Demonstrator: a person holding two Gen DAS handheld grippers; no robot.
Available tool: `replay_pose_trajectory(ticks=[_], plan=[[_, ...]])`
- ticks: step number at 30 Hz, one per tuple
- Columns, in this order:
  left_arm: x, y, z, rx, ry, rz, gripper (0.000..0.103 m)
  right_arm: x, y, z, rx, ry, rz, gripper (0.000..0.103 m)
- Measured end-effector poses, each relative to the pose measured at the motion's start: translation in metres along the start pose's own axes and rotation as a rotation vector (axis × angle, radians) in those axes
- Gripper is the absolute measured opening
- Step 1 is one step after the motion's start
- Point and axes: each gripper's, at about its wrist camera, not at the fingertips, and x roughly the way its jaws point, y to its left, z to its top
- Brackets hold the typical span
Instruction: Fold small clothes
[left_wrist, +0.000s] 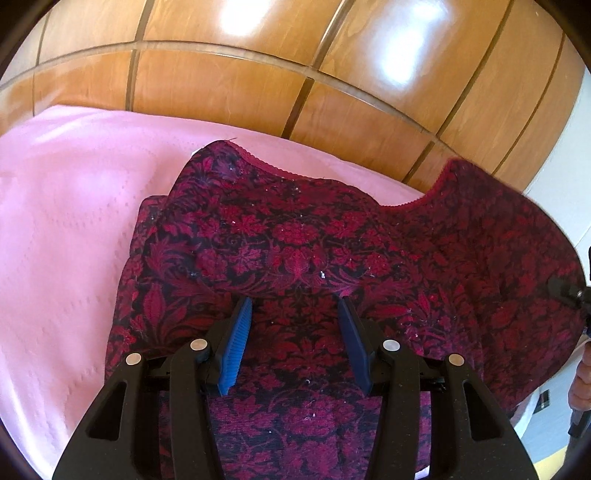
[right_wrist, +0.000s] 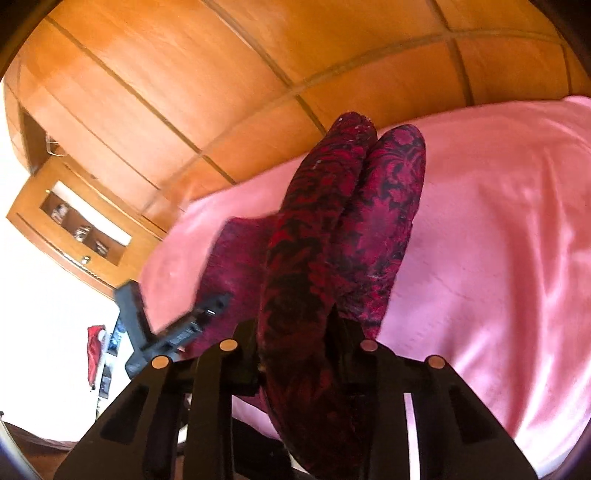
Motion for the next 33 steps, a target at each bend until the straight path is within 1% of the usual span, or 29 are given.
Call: replay_pose_trajectory(ticks=[3, 5, 6, 7, 10, 12, 13, 14, 15, 17, 19, 21, 22, 24, 25, 26, 28, 29, 30, 31, 32, 33], plan=[[-0.007, 0.012, 0.001, -0.053, -0.004, -0.029, 0.039, 0.005, 0.025, 0.008, -0.031, -0.021, 0.046, 0.025], [-0.013, 0.024, 0.002, -0.099, -0.007, -0.075, 0.037, 0.010, 0.045, 0.016, -0.060, -0.032, 0.086, 0.024], [-0.015, 0.028, 0.002, -0.114, -0.008, -0.080, 0.032, 0.013, 0.053, 0.019, -0.071, -0.034, 0.105, 0.024], [-0.017, 0.033, 0.002, -0.133, -0.006, -0.089, 0.029, 0.017, 0.059, 0.023, -0.082, -0.035, 0.121, 0.024], [-0.028, 0.049, -0.002, -0.191, -0.020, -0.165, 0.029, 0.036, 0.089, 0.032, -0.133, -0.024, 0.174, 0.024], [-0.036, 0.062, -0.006, -0.242, -0.020, -0.188, 0.029, 0.057, 0.111, 0.035, -0.178, -0.002, 0.199, 0.024], [-0.042, 0.074, -0.009, -0.292, -0.024, -0.217, 0.029, 0.068, 0.121, 0.034, -0.199, 0.012, 0.205, 0.024], [-0.049, 0.084, -0.010, -0.328, -0.038, -0.230, 0.029, 0.077, 0.127, 0.032, -0.213, 0.025, 0.208, 0.024], [-0.058, 0.095, -0.011, -0.355, -0.056, -0.226, 0.029, 0.087, 0.135, 0.028, -0.236, 0.045, 0.209, 0.024], [-0.071, 0.112, -0.012, -0.383, -0.077, -0.224, 0.029, 0.113, 0.153, 0.017, -0.301, 0.083, 0.188, 0.024], [-0.092, 0.132, -0.011, -0.418, -0.109, -0.245, 0.029, 0.139, 0.168, 0.002, -0.368, 0.127, 0.161, 0.024], [-0.113, 0.144, -0.008, -0.428, -0.148, -0.264, 0.029, 0.166, 0.181, -0.018, -0.443, 0.173, 0.122, 0.024], [-0.121, 0.149, -0.005, -0.428, -0.160, -0.285, 0.029, 0.180, 0.187, -0.028, -0.482, 0.188, 0.099, 0.024], [-0.132, 0.151, 0.002, -0.403, -0.168, -0.319, 0.029, 0.201, 0.197, -0.053, -0.583, 0.210, 0.036, 0.024], [-0.134, 0.147, 0.005, -0.380, -0.164, -0.330, 0.032, 0.206, 0.201, -0.061, -0.616, 0.207, 0.014, 0.024], [-0.133, 0.143, 0.010, -0.358, -0.153, -0.343, 0.035, 0.212, 0.208, -0.072, -0.670, 0.197, -0.018, 0.024], [-0.125, 0.131, 0.019, -0.321, -0.115, -0.361, 0.052, 0.215, 0.215, -0.086, -0.750, 0.170, -0.059, 0.026], [-0.118, 0.124, 0.024, -0.310, -0.097, -0.365, 0.054, 0.216, 0.218, -0.091, -0.777, 0.155, -0.080, 0.027], [-0.106, 0.115, 0.033, -0.286, -0.062, -0.374, 0.054, 0.214, 0.218, -0.095, -0.794, 0.145, -0.090, 0.029], [-0.100, 0.107, 0.032, -0.265, -0.039, -0.369, 0.054, 0.213, 0.219, -0.096, -0.807, 0.134, -0.097, 0.031], [-0.089, 0.097, 0.037, -0.236, -0.005, -0.350, 0.054, 0.213, 0.220, -0.098, -0.807, 0.120, -0.093, 0.039], [-0.080, 0.091, 0.044, -0.226, 0.012, -0.341, 0.054, 0.209, 0.220, -0.098, -0.803, 0.113, -0.082, 0.046]])
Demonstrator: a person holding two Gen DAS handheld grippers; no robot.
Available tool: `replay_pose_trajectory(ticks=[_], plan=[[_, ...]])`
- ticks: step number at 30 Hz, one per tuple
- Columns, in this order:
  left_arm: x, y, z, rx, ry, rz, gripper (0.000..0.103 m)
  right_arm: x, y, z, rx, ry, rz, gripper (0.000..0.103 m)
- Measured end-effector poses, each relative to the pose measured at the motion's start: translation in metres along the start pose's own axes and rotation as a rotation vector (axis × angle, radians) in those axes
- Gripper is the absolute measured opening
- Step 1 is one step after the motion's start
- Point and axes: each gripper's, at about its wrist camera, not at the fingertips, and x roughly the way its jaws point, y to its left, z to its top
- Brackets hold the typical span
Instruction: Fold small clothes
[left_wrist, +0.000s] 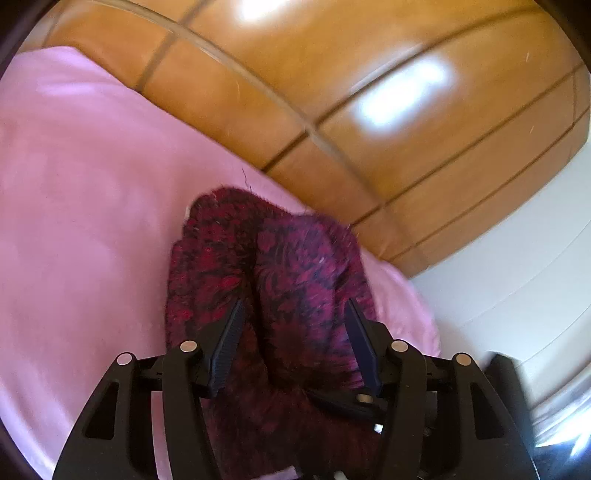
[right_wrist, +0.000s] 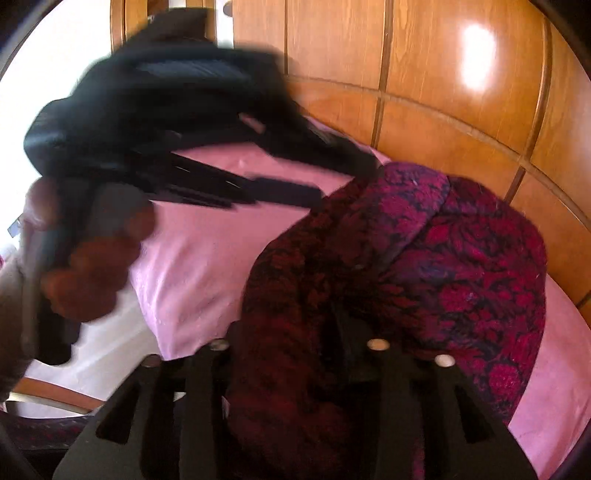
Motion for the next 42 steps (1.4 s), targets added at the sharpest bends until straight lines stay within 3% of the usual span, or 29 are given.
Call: replay_pose_trajectory(ticks=[2, 3, 5, 6, 9, 12, 13, 15, 18, 23, 26, 29, 32, 34, 37, 39, 42], plan=[[0.024, -0.007, 0.004, 0.020, 0.068, 0.030, 0.050, -0.006, -0.003, -0.001, 0.005, -0.022, 0.009, 0.052], [0.035, -0.011, 0.007, 0.038, 0.096, 0.046, 0.033, -0.009, -0.006, -0.002, 0.010, -0.026, 0.016, 0.055], [0.041, -0.016, 0.009, 0.062, 0.111, 0.063, 0.028, -0.016, -0.014, -0.002, 0.036, -0.033, 0.067, 0.061], [0.044, -0.020, 0.011, 0.075, 0.118, 0.069, 0.024, -0.023, -0.022, -0.004, 0.061, -0.033, 0.116, 0.069], [0.038, -0.024, 0.012, 0.078, 0.112, 0.076, 0.018, -0.053, -0.057, -0.014, 0.194, -0.045, 0.334, 0.077], [0.037, -0.025, 0.014, 0.086, 0.106, 0.089, 0.016, -0.086, -0.099, -0.024, 0.328, -0.123, 0.423, 0.081], [0.037, -0.027, 0.013, 0.091, 0.103, 0.099, 0.015, -0.091, -0.109, -0.027, 0.364, -0.141, 0.416, 0.081], [0.032, -0.028, 0.011, 0.099, 0.098, 0.114, 0.014, -0.090, -0.134, -0.034, 0.426, -0.147, 0.323, 0.079], [0.021, -0.033, 0.009, 0.112, 0.077, 0.143, 0.013, -0.066, -0.144, -0.038, 0.445, -0.088, 0.215, 0.072], [-0.005, -0.020, -0.004, 0.086, 0.035, 0.248, 0.013, -0.014, -0.113, -0.033, 0.316, -0.039, 0.162, 0.073], [-0.007, 0.010, -0.028, 0.031, 0.029, 0.386, 0.012, 0.005, -0.097, -0.023, 0.232, -0.036, 0.141, 0.074], [0.003, 0.015, -0.049, 0.052, 0.018, 0.474, 0.013, 0.023, -0.088, -0.018, 0.166, -0.026, 0.096, 0.074], [0.008, 0.000, -0.050, 0.104, -0.011, 0.526, 0.013, 0.025, -0.095, -0.015, 0.169, -0.001, 0.105, 0.074], [0.013, -0.007, -0.047, 0.141, -0.010, 0.567, 0.013, 0.014, -0.103, -0.005, 0.196, 0.011, 0.155, 0.075], [0.011, -0.011, -0.048, 0.189, -0.013, 0.610, 0.013, -0.009, -0.129, 0.014, 0.313, -0.057, 0.261, 0.073], [0.010, -0.010, -0.049, 0.187, -0.022, 0.611, 0.013, -0.016, -0.146, 0.030, 0.358, -0.096, 0.248, 0.074], [0.005, -0.007, -0.052, 0.175, -0.032, 0.608, 0.013, 0.013, -0.165, 0.054, 0.397, -0.057, 0.201, 0.067]])
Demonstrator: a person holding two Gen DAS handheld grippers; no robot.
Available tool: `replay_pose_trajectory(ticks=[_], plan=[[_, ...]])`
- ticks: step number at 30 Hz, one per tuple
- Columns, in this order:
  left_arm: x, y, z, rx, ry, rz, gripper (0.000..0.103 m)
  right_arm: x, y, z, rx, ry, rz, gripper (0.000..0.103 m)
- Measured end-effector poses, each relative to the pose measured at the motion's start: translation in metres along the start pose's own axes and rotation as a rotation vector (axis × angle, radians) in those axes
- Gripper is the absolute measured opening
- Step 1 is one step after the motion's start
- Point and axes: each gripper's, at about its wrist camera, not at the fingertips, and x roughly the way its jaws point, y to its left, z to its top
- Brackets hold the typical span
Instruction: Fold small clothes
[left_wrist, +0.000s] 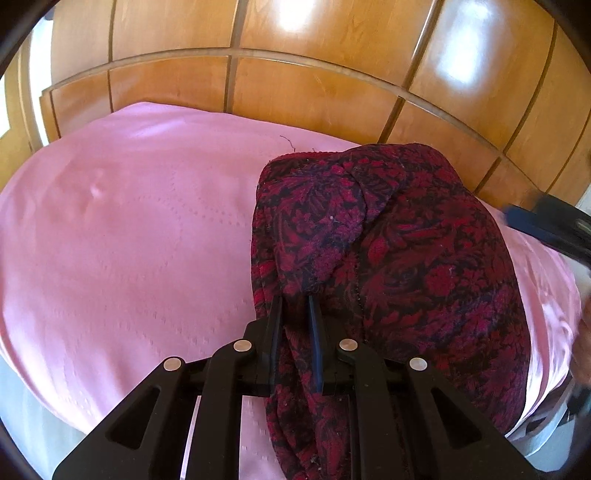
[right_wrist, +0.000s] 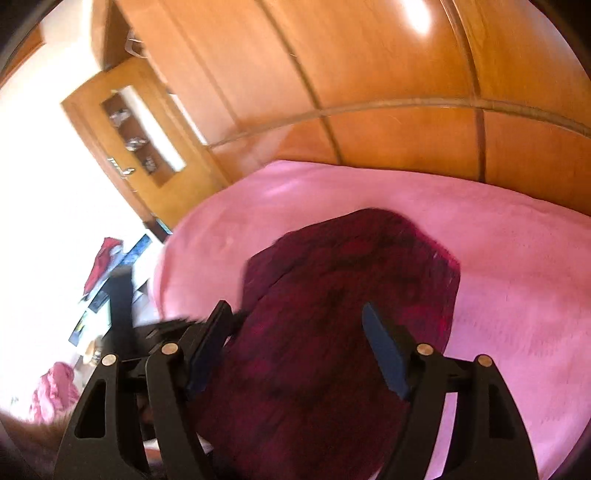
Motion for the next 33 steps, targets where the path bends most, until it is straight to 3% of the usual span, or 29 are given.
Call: replay_pose_trajectory(ticks=[5, 9, 10, 12, 14, 18, 24, 28, 30, 31, 33], plan=[[0.000, -0.001, -0.004, 0.009, -0.008, 0.024, 0.013, 0.077, -0.014, 0.019, -0.032, 0.139, -0.130, 0.065], [0.002, -0.001, -0.007, 0.012, -0.014, 0.032, 0.013, 0.075, -0.010, 0.020, -0.057, 0.105, -0.114, 0.071], [0.001, -0.002, -0.007, 0.014, -0.016, 0.035, 0.013, 0.064, -0.011, 0.017, -0.052, 0.081, -0.092, 0.075], [0.001, -0.002, -0.008, 0.012, -0.019, 0.043, 0.013, 0.027, -0.013, -0.001, -0.006, 0.001, -0.046, 0.101], [0.001, -0.001, -0.009, 0.002, -0.020, 0.049, 0.013, 0.004, -0.028, -0.016, 0.067, -0.061, -0.036, 0.101], [-0.001, 0.001, -0.011, -0.013, -0.024, 0.052, 0.013, 0.007, -0.068, -0.053, 0.237, 0.017, 0.042, 0.101], [0.000, 0.005, -0.011, -0.033, -0.020, 0.041, 0.014, 0.046, -0.099, -0.079, 0.438, 0.088, 0.321, 0.101], [0.006, 0.022, -0.014, -0.082, -0.015, 0.025, 0.014, 0.083, -0.090, -0.070, 0.411, 0.119, 0.398, 0.101], [0.009, 0.038, -0.017, -0.154, -0.034, -0.050, 0.014, 0.088, -0.082, -0.062, 0.376, 0.136, 0.409, 0.101], [0.009, 0.046, -0.019, -0.202, -0.047, -0.095, 0.013, 0.088, -0.079, -0.059, 0.360, 0.140, 0.406, 0.098], [0.007, 0.052, -0.023, -0.259, -0.070, -0.152, 0.014, 0.077, -0.070, -0.053, 0.319, 0.119, 0.393, 0.081]])
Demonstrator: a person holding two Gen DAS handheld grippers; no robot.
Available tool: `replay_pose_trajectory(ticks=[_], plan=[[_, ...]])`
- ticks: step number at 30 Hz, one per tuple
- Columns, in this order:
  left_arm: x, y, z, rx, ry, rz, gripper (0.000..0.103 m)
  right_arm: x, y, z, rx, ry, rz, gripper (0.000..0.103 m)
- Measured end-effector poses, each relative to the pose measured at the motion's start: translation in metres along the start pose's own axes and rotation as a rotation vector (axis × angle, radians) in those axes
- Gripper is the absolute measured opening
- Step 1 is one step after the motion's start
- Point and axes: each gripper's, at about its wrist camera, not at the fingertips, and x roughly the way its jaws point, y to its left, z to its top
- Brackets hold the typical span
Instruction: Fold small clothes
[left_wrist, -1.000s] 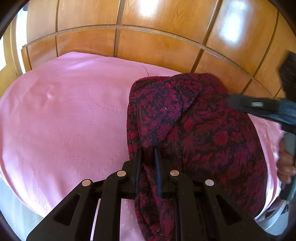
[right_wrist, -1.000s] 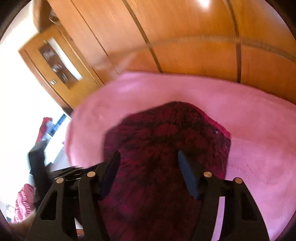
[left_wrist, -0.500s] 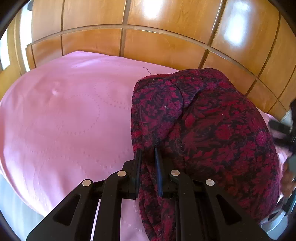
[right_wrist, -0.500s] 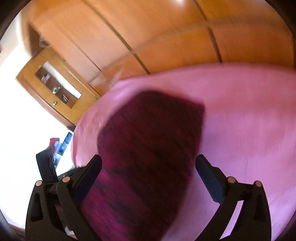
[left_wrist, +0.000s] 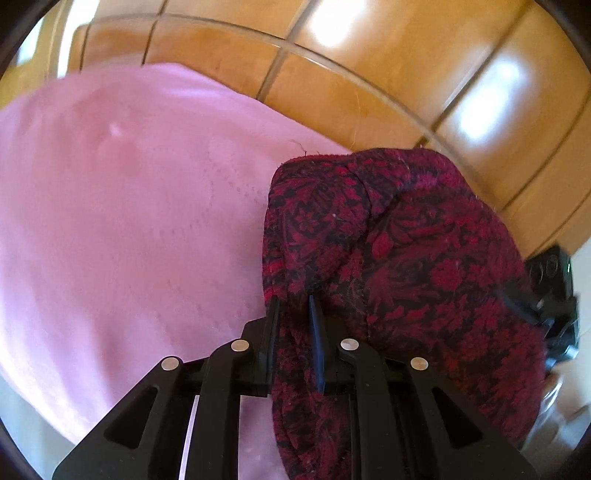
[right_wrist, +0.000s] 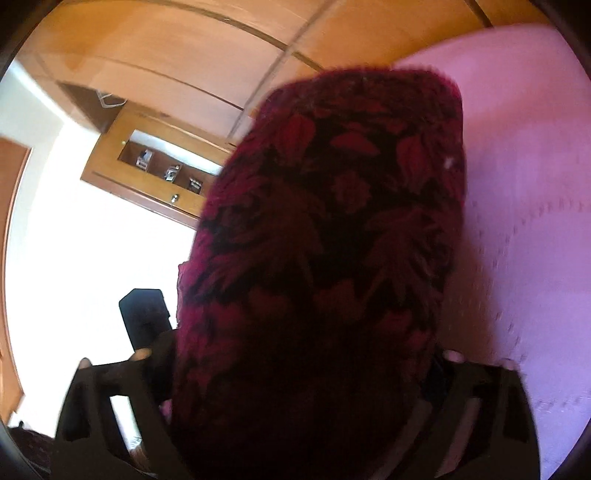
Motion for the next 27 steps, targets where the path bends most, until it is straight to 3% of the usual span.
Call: replay_pose_trajectory(ticks=[5, 7, 11, 15, 18, 21, 23, 27], plan=[[0.009, -0.031, 0.003, 0.025, 0.007, -0.076, 0.013, -0.037, 0.029, -0.015, -0.109, -0.066, -0.021, 0.073], [0.024, -0.062, 0.008, 0.068, 0.029, -0.134, 0.013, -0.062, 0.029, -0.021, -0.117, -0.117, -0.032, 0.072], [0.057, -0.139, 0.016, 0.187, 0.066, -0.220, 0.013, -0.138, 0.021, -0.036, -0.122, -0.272, -0.088, 0.072], [0.110, -0.244, 0.014, 0.349, 0.143, -0.286, 0.013, -0.216, -0.009, -0.046, -0.084, -0.413, -0.204, 0.072], [0.147, -0.315, 0.001, 0.468, 0.212, -0.299, 0.013, -0.267, -0.042, -0.061, -0.021, -0.486, -0.278, 0.072], [0.181, -0.377, -0.028, 0.627, 0.274, -0.246, 0.014, -0.308, -0.090, -0.085, 0.097, -0.543, -0.359, 0.072], [0.192, -0.400, -0.044, 0.693, 0.283, -0.209, 0.014, -0.321, -0.121, -0.107, 0.188, -0.562, -0.404, 0.075], [0.184, -0.414, -0.054, 0.743, 0.256, -0.206, 0.014, -0.327, -0.150, -0.146, 0.307, -0.620, -0.437, 0.090]])
